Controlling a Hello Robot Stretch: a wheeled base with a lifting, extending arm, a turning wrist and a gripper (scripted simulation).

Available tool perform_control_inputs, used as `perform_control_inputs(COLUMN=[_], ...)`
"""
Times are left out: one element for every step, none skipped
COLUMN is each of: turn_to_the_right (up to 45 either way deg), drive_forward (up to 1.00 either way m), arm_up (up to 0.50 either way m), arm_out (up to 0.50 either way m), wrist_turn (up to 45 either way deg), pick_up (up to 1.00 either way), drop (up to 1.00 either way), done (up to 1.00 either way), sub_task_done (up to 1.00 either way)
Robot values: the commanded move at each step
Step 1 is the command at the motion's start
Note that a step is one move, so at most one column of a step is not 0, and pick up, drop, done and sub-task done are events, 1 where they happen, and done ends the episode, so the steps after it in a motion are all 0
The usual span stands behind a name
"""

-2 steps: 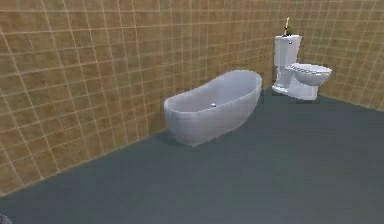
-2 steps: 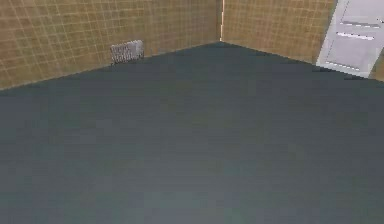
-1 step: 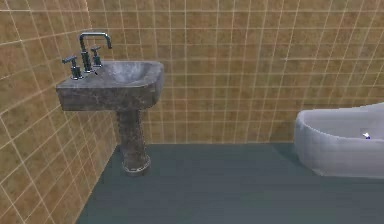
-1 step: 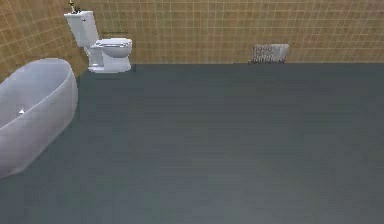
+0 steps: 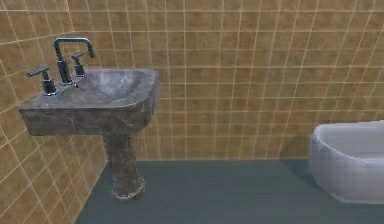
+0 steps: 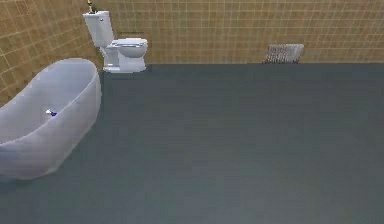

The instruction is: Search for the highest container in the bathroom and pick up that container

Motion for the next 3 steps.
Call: perform_control_inputs(turn_to_the_right=[45.0, 45.0, 36.0], drive_forward=[0.0, 0.0, 0.0], arm_up=[0.0, 0.0, 0.0], arm_out=[0.0, 0.0, 0.0], wrist_turn=[0.0, 0.0, 0.0], pick_up=[0.0, 0.0, 0.0], drop=[0.0, 0.0, 0.0], done=[0.0, 0.0, 0.0], sub_task_done=[0.0, 0.0, 0.0])
